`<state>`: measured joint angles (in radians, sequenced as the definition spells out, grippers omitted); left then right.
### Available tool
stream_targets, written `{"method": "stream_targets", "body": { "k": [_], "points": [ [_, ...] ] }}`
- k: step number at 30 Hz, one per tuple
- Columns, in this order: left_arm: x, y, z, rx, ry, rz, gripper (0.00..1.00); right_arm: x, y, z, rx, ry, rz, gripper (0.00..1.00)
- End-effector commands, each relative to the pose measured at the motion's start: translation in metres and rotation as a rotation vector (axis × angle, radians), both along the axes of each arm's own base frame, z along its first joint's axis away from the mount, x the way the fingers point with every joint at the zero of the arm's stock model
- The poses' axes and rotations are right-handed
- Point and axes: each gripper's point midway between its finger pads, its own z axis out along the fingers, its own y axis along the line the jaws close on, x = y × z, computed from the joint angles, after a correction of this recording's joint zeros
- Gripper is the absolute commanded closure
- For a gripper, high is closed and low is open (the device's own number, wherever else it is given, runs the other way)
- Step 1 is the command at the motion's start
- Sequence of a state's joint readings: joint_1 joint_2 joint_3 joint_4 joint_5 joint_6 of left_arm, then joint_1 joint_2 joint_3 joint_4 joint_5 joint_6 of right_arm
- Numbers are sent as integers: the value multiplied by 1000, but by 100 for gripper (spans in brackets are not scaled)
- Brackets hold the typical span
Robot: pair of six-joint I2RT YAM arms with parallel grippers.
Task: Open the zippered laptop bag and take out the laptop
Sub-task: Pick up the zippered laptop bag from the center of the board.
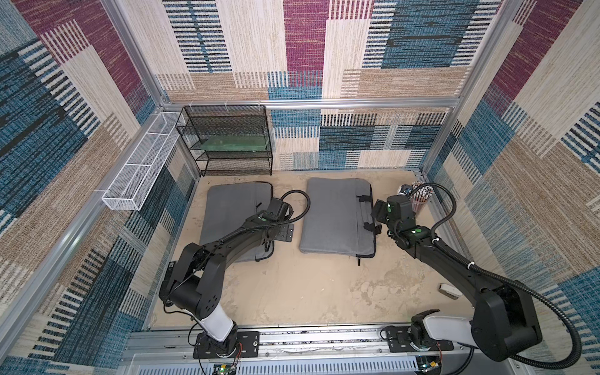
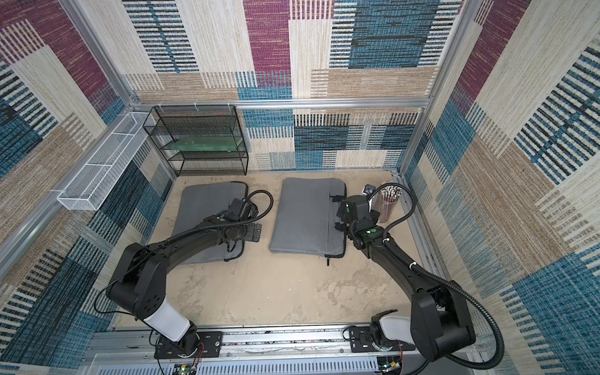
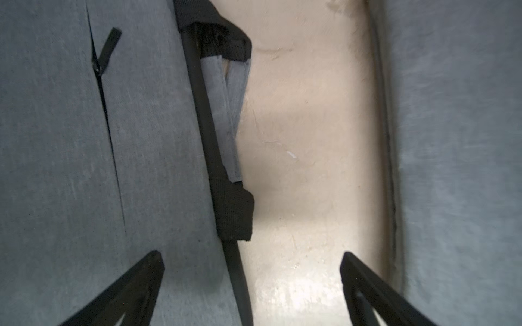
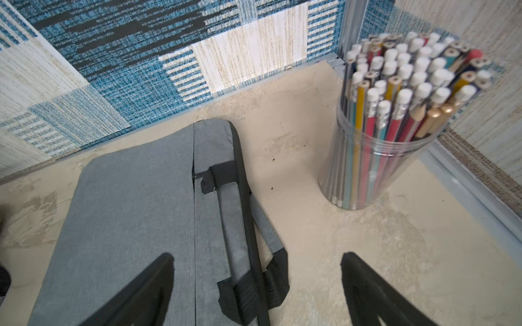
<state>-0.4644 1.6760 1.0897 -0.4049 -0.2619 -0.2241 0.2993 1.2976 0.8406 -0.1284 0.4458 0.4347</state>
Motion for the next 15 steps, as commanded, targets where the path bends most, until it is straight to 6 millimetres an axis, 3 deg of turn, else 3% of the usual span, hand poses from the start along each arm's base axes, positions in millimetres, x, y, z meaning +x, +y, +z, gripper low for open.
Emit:
{"method": "stream_targets", "body": {
  "k": [1,4,9,15],
  "points": [
    [-7,21,-11,135,58,36,24,1,1,-1,-4,9,-18,5],
    [-6,30,-19,193,84,61,25,2,6,-6,3,18,-8,5],
    [0,27,-25,189,92,69,38,5,14,-9,14,15,11,5],
    [2,25,-27,185,97,71,72,8,27,-16,45,27,47,5]
  ]
}}
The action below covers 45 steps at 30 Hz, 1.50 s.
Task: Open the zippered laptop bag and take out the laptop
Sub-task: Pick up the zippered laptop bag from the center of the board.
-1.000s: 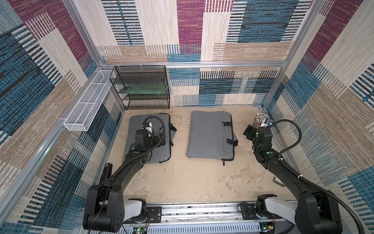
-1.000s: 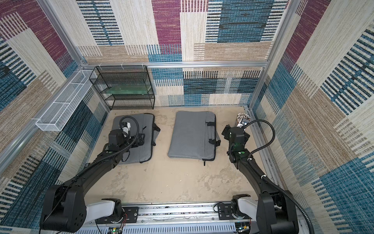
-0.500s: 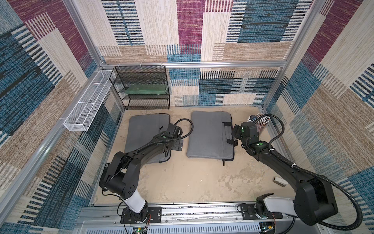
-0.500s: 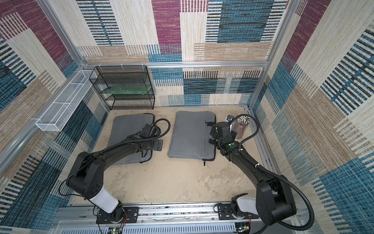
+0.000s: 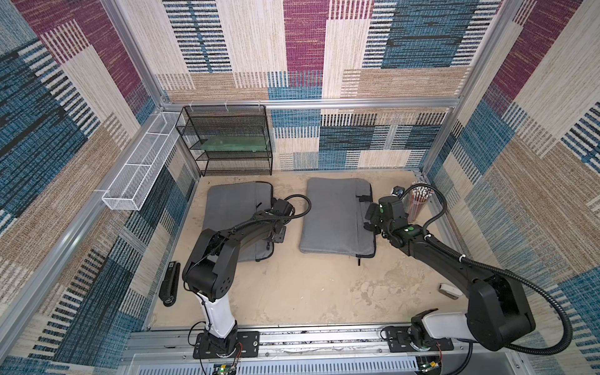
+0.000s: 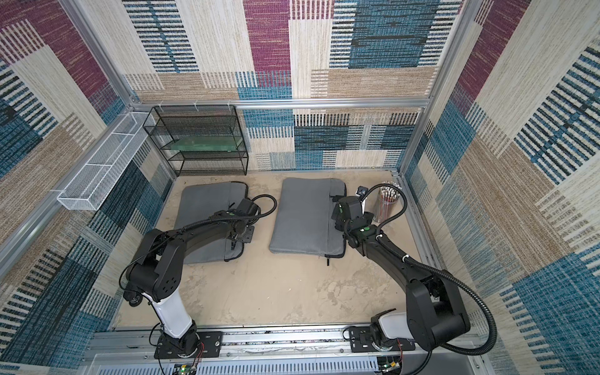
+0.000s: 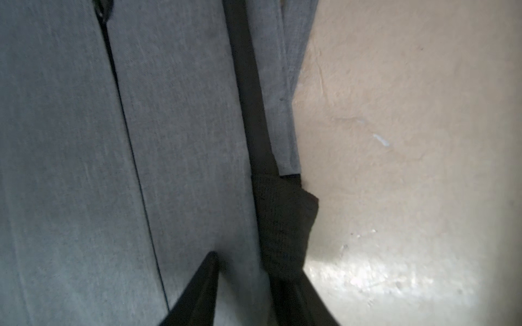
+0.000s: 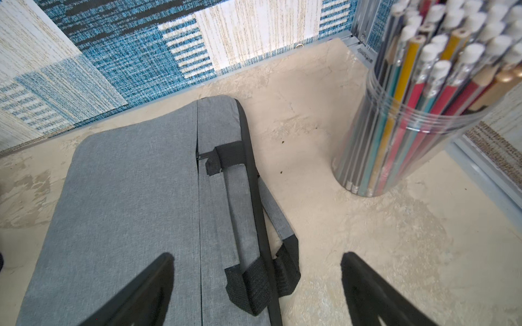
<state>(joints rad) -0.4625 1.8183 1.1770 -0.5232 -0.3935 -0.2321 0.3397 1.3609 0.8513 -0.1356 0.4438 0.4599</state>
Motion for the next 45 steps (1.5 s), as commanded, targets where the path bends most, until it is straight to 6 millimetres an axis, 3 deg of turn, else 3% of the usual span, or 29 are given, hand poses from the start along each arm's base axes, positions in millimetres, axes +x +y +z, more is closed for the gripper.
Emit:
{"method": "stream_targets", "body": {
  "k": [1,5,14,18,19,22,27,31,34,45],
  "points": [
    [0,1,3,1,-9,10,77,6,12,2,49,-20,26,5],
    [2,-5,18,-54,-53,-3,100,7,31,-5,85,2,81,5],
    [6,-47,80,-314,-151,-114,100,5,106,-3,143,10,308,5],
    [7,-60,95,-376,-162,-149,100,-6,146,-3,169,15,438,2],
    [7,-62,97,-387,-164,-154,100,-10,158,-4,175,18,480,1],
    [12,-66,99,-404,-170,-155,100,-28,193,-7,185,10,613,12],
    [20,-68,98,-398,-165,-136,100,-75,250,-15,159,-37,846,34],
    [25,-69,95,-401,-161,-114,100,-110,285,-25,119,-83,990,39],
    [27,-69,94,-404,-156,-103,100,-124,302,-31,122,-113,1061,40],
    [29,-68,89,-418,-141,-81,100,-127,352,-63,102,-98,1156,41]
  ]
}}
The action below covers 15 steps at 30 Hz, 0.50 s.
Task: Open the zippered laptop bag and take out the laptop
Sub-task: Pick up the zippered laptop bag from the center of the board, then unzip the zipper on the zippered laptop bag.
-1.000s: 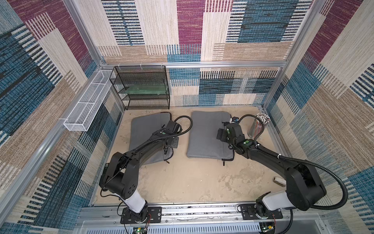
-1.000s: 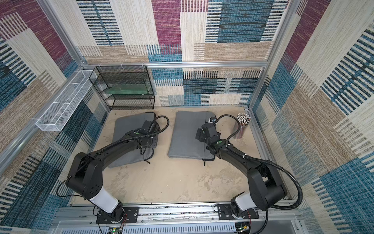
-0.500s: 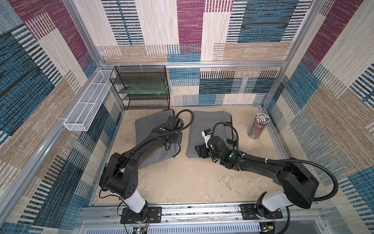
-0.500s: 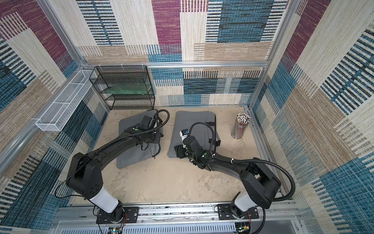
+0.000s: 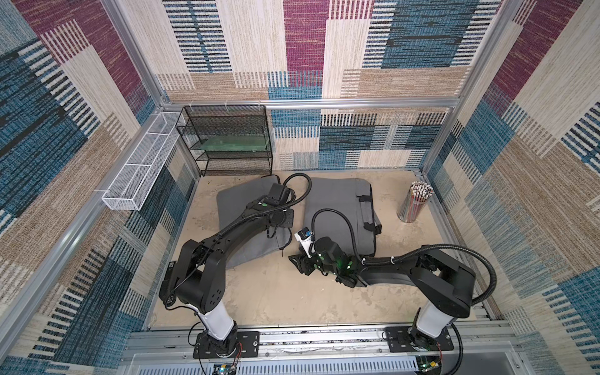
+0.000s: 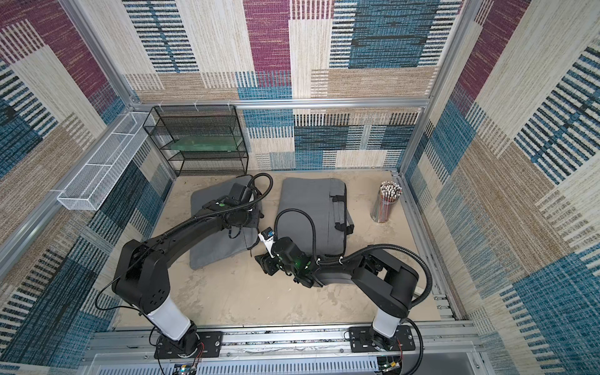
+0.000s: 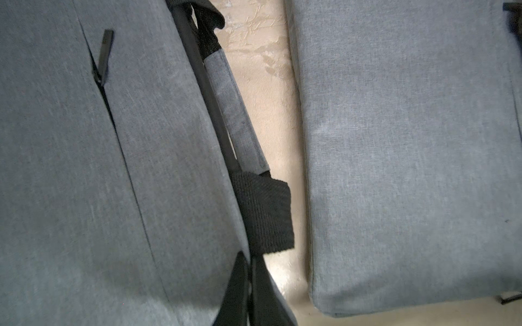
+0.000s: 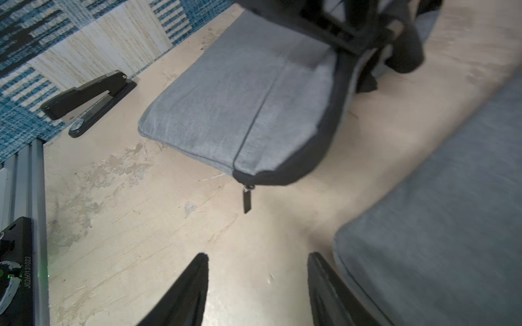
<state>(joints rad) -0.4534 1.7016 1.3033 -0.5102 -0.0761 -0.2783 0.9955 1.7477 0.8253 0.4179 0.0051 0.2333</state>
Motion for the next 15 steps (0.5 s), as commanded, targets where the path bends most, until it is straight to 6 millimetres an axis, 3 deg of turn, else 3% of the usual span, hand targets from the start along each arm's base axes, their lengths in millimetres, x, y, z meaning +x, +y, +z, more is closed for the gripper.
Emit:
{"method": "stream_targets", "body": {
  "k": [1,15],
  "points": [
    [8,-4,9,-30,-36,13,100,7,16,4,31,-44,10,42],
    [5,-3,5,-53,-16,19,100,25,38,-30,25,-28,-13,49]
  ]
}}
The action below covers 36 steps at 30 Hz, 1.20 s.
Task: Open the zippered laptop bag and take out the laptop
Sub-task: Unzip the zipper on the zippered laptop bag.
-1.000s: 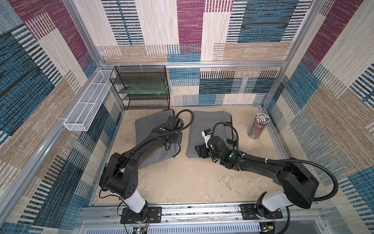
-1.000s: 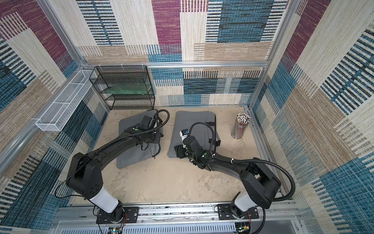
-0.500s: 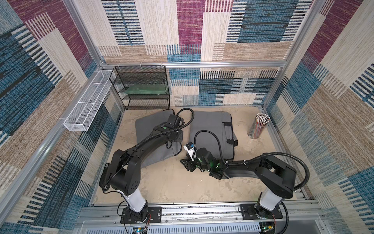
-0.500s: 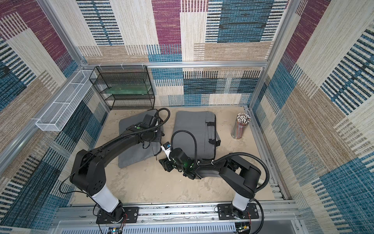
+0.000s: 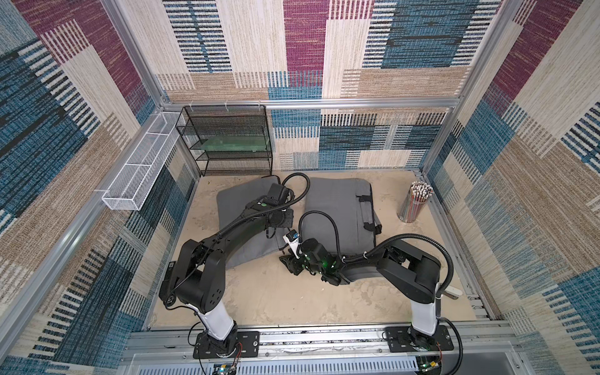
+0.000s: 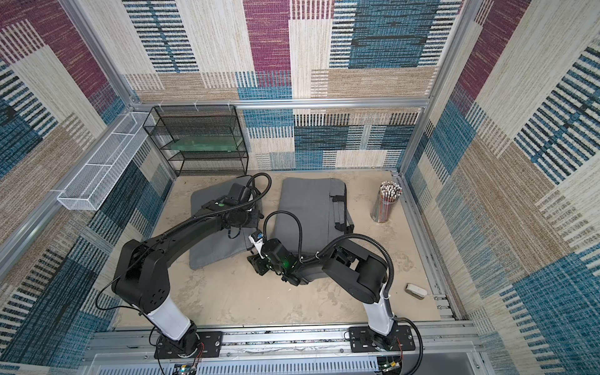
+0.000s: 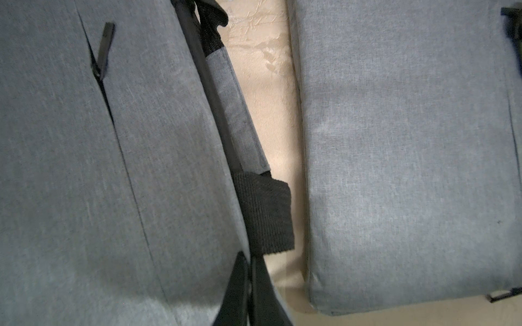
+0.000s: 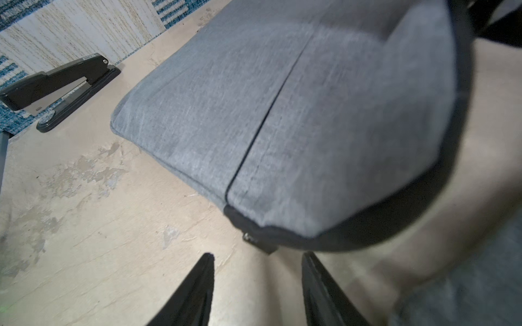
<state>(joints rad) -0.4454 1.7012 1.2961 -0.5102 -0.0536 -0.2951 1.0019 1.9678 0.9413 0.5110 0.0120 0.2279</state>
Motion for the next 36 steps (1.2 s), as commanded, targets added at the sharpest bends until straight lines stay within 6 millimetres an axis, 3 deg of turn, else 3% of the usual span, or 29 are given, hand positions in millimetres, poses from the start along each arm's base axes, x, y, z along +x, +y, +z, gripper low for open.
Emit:
{"method": "stream_targets", "body": {
  "k": [1,9,26,30,35,36],
  "points": [
    [6,-3,7,-33,-31,10,100,9,6,7,37,-29,-27,51],
    [4,-3,4,-45,-15,12,100,20,1,3,42,-35,-72,67],
    [7,-4,6,-86,-13,24,100,19,16,6,51,-65,-39,70],
    [8,-3,5,-84,-10,30,100,18,17,6,44,-68,-39,80],
    [8,1,2,-84,-7,52,100,15,12,1,16,-64,-42,99],
    [8,3,1,-84,-4,60,96,15,11,-1,7,-60,-42,100]
  ]
}}
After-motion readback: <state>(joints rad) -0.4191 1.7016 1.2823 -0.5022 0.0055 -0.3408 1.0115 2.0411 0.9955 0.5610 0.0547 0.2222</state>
